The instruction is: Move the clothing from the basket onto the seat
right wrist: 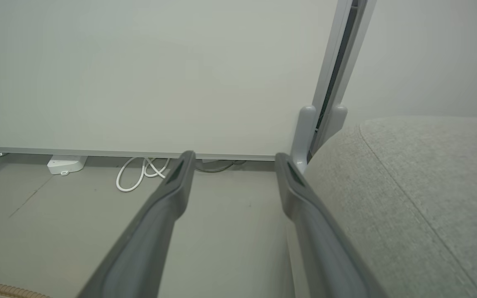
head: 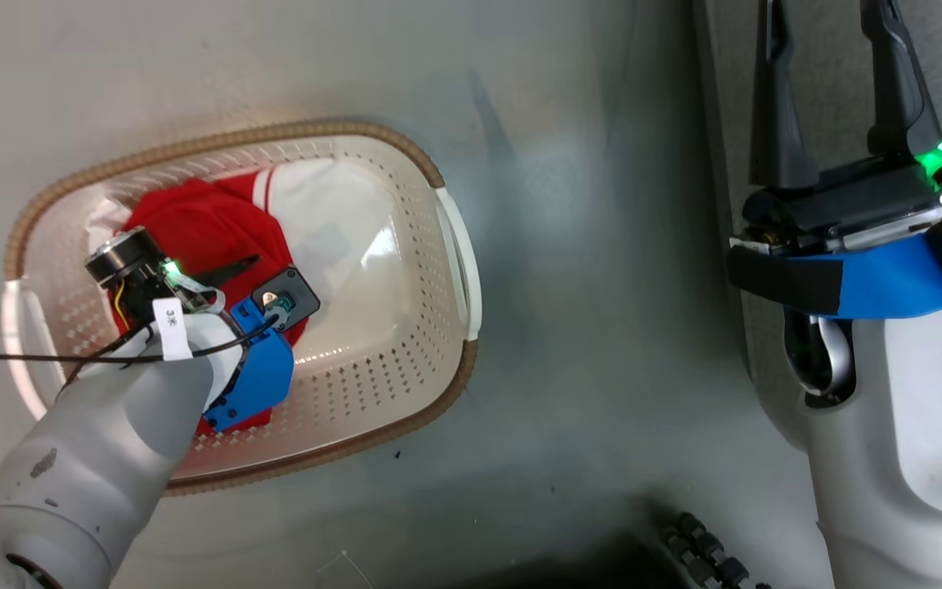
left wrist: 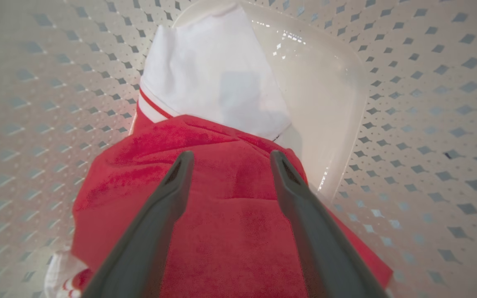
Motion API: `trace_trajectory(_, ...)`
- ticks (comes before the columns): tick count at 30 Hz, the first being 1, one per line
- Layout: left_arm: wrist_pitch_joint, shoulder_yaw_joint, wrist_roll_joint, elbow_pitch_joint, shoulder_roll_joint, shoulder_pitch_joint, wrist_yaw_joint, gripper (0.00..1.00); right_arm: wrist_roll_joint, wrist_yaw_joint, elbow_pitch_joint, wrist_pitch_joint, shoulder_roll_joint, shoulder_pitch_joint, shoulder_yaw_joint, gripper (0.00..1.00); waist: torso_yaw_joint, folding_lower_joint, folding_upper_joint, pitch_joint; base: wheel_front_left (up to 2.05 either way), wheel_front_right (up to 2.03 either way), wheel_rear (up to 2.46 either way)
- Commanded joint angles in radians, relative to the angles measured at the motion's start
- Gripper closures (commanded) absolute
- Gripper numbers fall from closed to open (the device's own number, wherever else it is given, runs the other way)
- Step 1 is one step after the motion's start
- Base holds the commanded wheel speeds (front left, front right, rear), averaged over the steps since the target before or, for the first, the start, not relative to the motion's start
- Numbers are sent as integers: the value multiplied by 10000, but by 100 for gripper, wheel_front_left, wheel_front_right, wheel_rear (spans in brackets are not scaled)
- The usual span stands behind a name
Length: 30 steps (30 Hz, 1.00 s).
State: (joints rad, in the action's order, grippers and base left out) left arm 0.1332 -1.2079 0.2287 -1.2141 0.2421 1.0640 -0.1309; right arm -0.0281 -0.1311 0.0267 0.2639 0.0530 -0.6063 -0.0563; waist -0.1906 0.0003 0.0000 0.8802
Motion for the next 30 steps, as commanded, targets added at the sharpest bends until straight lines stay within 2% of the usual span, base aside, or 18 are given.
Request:
trace_trajectory(1,-103,-178,34,-133,65,251,9,0,-45,8,-128,9,-43,-271,-35,0,-167,-3,0,632,0,0,0)
trace_trajectory(9,-580,-576,-466,-503,222,817,9,0,-187,7,-474,9,-42,-433,-85,0,-334,-3,0,1489,0,0,0)
trace_trajectory(22,-807,-586,-226,-720,226,1114,96,0,-144,7,-646,9,-42,-197,93,0,-317,-3,0,1894,0,0,0)
trace_trajectory(23,-829,-593,-236,-728,227,1119,119,65,-150,7,-651,9,-42,-196,98,0,-316,-3,0,1897,0,0,0)
trace_trajectory(24,-862,-595,-236,-737,220,1112,125,100,-157,7,-653,9,-42,-191,107,0,-311,-3,0,1892,0,0,0)
trace_trajectory(30,-792,-607,-150,-747,127,969,135,100,-191,7,-557,9,-43,-156,148,0,-262,-3,0,1752,0,0,0)
